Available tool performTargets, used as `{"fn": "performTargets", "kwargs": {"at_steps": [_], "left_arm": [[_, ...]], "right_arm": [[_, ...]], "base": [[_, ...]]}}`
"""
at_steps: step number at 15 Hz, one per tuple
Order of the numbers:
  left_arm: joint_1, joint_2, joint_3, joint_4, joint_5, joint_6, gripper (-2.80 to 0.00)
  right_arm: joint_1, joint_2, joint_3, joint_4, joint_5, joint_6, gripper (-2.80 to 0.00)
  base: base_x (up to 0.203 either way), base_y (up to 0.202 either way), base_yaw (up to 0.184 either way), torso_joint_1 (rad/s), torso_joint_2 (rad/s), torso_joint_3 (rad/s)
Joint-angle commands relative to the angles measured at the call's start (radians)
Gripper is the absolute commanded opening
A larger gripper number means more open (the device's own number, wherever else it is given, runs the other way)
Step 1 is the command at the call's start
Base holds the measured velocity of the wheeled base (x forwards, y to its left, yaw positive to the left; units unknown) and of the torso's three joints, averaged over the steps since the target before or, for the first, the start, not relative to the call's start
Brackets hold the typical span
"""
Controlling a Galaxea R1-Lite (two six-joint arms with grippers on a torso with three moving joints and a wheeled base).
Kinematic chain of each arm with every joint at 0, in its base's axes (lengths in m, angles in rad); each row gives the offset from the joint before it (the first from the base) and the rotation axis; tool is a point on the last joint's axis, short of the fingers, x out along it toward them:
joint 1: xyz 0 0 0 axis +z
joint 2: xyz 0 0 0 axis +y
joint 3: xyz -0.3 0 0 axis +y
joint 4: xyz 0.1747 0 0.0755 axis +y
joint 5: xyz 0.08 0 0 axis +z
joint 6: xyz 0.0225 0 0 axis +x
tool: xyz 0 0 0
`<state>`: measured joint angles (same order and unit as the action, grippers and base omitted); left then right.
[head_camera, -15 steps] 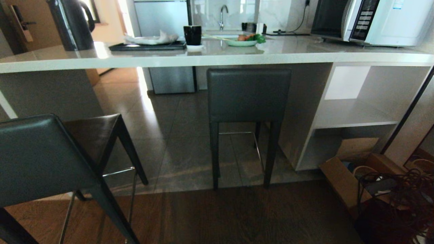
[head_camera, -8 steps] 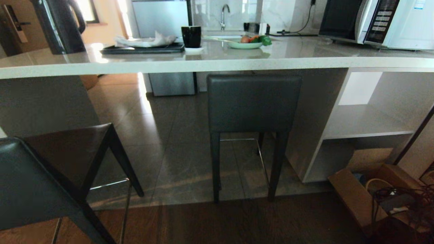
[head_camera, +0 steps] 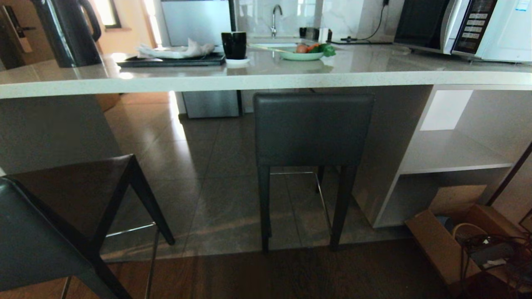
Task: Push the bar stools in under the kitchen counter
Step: Pull the gray chair out from under the dining table
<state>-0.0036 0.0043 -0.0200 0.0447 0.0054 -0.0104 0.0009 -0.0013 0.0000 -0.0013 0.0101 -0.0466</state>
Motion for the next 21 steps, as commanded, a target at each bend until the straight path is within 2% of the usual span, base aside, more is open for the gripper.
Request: {"fn": "performTargets", "kwargs": {"at_steps": [1,4,13,19,21], "left_arm": [[0.001,0.0,0.0,0.0,0.001,0.0,-2.8],[0.001,0.0,0.0,0.001,0.001,0.0,-2.8],[-0.001,0.0,0.0,0.0,0.001,0.0,-2.8],[-0.001,0.0,0.0,0.0,0.001,0.0,-2.8],[0.001,0.0,0.0,0.0,0.001,0.0,-2.8]], "right_arm": [[-0.001,0.001,0.0,0.0,0.001,-0.001,-2.8],[-0.001,0.001,0.0,0.0,0.001,0.001,-2.8],[0.001,0.001,0.0,0.0,0.001,0.004,-2.8],[0.001,0.001,0.0,0.0,0.001,0.004,-2.8],[0.001,0.001,0.0,0.0,0.001,0.004,-2.8]], "base": [[0.0,0.0,0.0,0.0,0.0,0.0],[0.001,-0.035,0.002,0.001,0.0,0.0],[0.0,-0.174,0.002,0.003,0.0,0.003],[0.0,0.0,0.0,0.0,0.0,0.0],[0.136,0.0,0.0,-0.004,0.0,0.003]]}}
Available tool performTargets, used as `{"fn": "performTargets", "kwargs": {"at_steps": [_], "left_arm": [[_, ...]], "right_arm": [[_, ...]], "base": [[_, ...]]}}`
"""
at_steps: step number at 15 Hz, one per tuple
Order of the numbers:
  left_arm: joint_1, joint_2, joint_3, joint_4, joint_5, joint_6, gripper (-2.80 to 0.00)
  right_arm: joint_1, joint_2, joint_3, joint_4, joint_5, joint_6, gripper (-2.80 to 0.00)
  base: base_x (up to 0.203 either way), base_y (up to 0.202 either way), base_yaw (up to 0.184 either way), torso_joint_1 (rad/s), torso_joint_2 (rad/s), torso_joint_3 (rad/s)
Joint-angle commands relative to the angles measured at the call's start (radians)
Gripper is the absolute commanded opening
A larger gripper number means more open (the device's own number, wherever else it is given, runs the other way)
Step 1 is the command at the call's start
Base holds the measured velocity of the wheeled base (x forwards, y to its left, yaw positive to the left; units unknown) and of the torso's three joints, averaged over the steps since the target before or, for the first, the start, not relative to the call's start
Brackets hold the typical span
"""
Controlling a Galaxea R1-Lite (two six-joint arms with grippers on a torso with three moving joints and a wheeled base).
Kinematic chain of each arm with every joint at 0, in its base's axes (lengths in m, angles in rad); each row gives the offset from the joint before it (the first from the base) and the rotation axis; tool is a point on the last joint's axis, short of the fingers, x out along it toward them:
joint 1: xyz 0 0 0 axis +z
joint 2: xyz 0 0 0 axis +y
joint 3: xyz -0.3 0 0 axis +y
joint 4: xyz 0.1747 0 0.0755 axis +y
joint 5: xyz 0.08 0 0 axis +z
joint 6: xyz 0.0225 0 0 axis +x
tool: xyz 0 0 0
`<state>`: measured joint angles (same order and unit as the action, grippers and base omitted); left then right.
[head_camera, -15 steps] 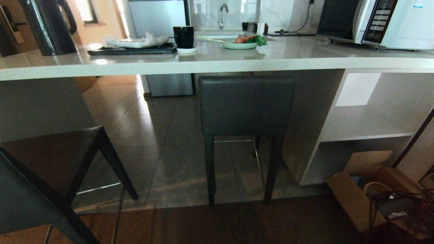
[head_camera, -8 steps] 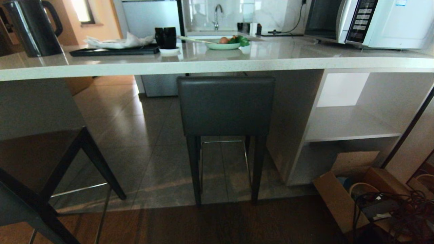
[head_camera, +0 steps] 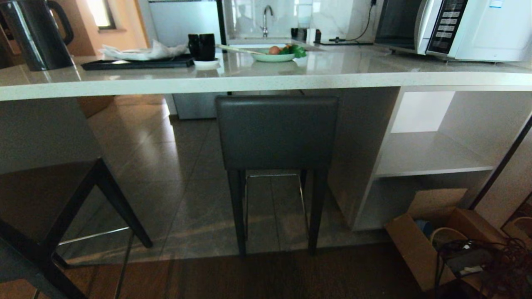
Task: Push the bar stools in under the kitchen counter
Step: Pull the gray chair out from under the dining table
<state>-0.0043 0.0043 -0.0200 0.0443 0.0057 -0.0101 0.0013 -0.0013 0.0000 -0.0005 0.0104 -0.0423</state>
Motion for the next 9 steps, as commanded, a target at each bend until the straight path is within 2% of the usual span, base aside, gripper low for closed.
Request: {"fn": "performTargets", "kwargs": {"at_steps": [1,9], "left_arm": [[0.0,0.002,0.0,0.0,0.0,-0.001,-2.8],[0.0,0.0,0.0,0.0,0.0,-0.001,-2.8]], "right_arm": [[0.0,0.001,0.0,-0.001,0.0,-0.001,-2.8],[-0.001,0.001,0.0,-0.001,0.0,-0.001,-2.8]], "base": [[0.192,0.0,-0.001,0.012,0.0,0.001],[0.194,0.0,0.002,0.002,0.0,0.003]]}}
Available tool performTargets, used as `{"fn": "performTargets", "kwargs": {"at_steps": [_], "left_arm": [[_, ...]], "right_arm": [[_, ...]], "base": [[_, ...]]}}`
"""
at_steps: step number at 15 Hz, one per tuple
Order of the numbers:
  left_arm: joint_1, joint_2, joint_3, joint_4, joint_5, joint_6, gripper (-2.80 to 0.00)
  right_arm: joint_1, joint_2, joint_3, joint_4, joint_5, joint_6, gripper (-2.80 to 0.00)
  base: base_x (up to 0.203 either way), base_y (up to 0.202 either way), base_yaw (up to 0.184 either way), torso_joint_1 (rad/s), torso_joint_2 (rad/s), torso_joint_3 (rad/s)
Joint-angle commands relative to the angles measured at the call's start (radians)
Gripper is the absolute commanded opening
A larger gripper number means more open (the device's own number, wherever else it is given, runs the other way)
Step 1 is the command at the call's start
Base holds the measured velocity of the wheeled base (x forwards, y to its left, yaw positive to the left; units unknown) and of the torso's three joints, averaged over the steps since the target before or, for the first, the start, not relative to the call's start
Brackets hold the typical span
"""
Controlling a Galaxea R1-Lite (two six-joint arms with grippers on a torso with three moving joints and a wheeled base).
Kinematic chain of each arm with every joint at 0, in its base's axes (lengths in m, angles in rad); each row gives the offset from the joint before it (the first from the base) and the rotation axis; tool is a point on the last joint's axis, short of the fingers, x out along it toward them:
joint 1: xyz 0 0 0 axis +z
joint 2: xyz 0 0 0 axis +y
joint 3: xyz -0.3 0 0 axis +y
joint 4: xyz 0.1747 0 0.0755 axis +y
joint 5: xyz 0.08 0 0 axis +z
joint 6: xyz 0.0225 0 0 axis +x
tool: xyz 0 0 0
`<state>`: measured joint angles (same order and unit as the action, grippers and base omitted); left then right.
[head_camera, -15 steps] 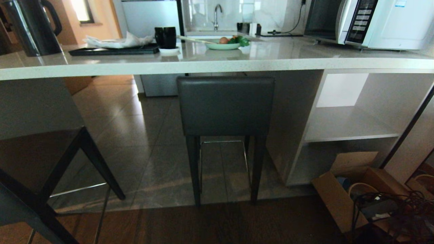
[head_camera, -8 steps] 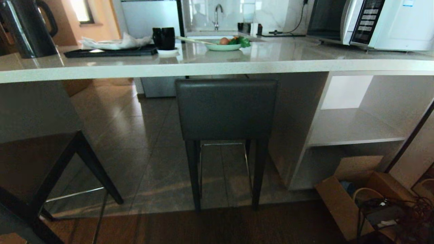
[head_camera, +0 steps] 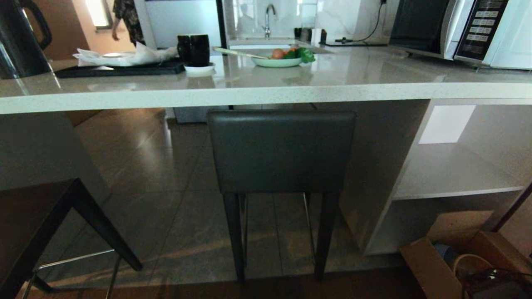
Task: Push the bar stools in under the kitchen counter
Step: Pull the gray chair out from under the dining table
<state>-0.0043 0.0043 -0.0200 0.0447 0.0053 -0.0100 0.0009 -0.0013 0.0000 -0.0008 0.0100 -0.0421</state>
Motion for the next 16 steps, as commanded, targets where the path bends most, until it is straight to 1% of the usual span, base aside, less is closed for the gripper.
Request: {"fn": "performTargets", "kwargs": {"at_steps": [1,13,16], "left_arm": [[0.001,0.001,0.0,0.001,0.001,-0.001,-2.8],[0.0,0.0,0.0,0.0,0.001,-0.001,-2.8],[0.001,0.001,0.0,0.0,0.001,-0.001,-2.8]], "right_arm": [[0.001,0.001,0.0,-0.001,0.001,-0.001,-2.8],[0.0,0.001,0.0,-0.001,0.0,-0.001,-2.8],[0.001,0.001,0.0,-0.001,0.001,0.001,-2.8]], "base": [[0.192,0.0,0.003,0.002,0.01,0.002],[0.193,0.0,0.002,0.002,0.0,0.002],[0.031,0.0,0.001,0.005,0.0,0.001]]}}
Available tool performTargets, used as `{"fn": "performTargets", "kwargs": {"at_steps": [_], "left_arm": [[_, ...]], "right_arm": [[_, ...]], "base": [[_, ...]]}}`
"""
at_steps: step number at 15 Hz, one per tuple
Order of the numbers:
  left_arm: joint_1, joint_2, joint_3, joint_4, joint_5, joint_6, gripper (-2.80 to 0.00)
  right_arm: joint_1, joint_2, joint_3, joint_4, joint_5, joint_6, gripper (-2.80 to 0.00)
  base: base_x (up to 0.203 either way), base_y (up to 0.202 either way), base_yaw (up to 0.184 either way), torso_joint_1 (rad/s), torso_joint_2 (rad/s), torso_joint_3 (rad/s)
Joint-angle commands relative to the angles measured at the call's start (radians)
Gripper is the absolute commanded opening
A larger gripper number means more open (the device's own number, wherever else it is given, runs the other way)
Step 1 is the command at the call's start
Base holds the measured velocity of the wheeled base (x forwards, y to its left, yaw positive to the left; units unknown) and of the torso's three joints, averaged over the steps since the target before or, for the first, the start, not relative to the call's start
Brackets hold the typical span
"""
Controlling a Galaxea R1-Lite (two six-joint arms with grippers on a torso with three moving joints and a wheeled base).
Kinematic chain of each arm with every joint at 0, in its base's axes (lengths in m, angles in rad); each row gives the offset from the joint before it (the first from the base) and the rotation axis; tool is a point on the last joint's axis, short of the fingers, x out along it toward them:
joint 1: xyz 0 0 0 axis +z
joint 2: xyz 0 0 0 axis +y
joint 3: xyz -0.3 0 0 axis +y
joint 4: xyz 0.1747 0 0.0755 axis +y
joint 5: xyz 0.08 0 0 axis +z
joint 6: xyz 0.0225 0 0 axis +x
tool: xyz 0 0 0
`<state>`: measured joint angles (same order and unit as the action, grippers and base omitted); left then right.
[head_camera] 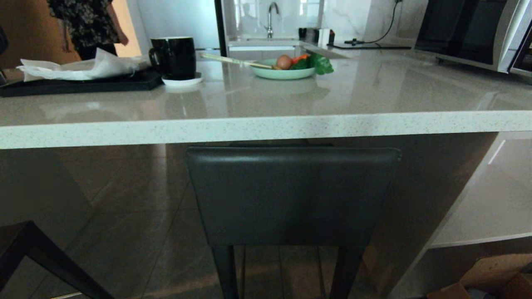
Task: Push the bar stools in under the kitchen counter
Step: Pull the gray chair out from under the dining table
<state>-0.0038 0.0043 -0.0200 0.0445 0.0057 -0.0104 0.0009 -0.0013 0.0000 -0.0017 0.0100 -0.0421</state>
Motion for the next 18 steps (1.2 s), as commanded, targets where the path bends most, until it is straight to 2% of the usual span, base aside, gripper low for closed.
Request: {"fn": "performTargets", "kwargs": {"at_steps": [1,10,11,12,13,18], "left_arm": [[0.001,0.002,0.0,0.001,0.0,0.0,-2.8],[0.0,0.002,0.0,0.0,0.0,0.0,-2.8],[-0.001,0.0,0.0,0.001,0.0,0.0,0.0],[-0.001,0.0,0.0,0.001,0.0,0.0,0.0],[-0.001,0.002,0.0,0.001,0.0,0.0,0.0],[-0.001,0.002,0.0,0.001,0.0,0.0,0.0]], "right_arm": [[0.001,0.001,0.0,0.002,-0.001,0.001,-2.8],[0.001,0.001,0.0,0.002,-0.001,0.001,-2.8],[0.001,0.001,0.0,0.0,-0.001,0.001,-2.8],[0.001,0.001,0.0,0.0,0.001,-0.001,-2.8],[0.001,0.001,0.0,0.0,0.002,-0.001,0.0],[0.001,0.001,0.0,0.0,0.002,0.001,0.0]], "base": [[0.0,0.0,0.0,0.0,0.0,0.0],[0.0,0.0,0.0,0.0,0.0,0.0],[0.0,0.0,0.0,0.0,0.0,0.0],[0.0,0.0,0.0,0.0,0.0,0.0],[0.0,0.0,0.0,0.0,0.0,0.0],[0.0,0.0,0.0,0.0,0.0,0.0]]}}
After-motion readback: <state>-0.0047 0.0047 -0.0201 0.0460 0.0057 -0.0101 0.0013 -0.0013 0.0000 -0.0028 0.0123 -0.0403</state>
